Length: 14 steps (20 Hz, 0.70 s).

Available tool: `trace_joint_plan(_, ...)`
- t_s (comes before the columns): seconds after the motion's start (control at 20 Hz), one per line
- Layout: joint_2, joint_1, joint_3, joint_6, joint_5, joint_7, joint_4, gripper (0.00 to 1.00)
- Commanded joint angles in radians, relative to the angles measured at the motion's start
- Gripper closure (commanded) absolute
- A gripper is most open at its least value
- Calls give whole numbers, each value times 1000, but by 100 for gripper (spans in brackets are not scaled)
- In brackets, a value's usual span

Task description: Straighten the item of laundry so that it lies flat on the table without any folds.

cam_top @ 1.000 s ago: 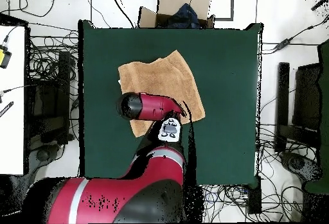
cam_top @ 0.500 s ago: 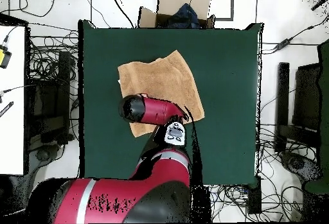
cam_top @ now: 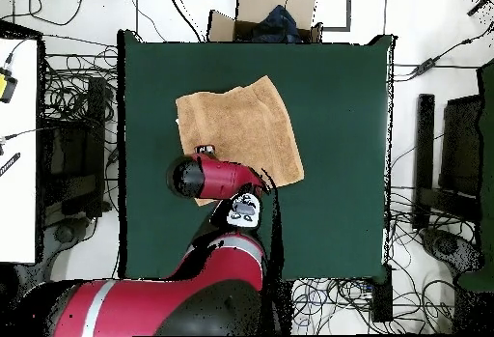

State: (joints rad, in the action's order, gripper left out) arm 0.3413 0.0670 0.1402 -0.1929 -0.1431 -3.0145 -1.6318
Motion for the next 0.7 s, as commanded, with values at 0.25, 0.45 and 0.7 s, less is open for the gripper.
trace_joint_plan(0.25, -112, -40, -288, 145, -63, -145, -208, 100)
trace_joint_plan(0.45, -94, -54, -300, 147, -67, -137, -237, 100)
trace_joint_plan(0.7, -74, -87, -325, 153, -61, -128, -277, 100)
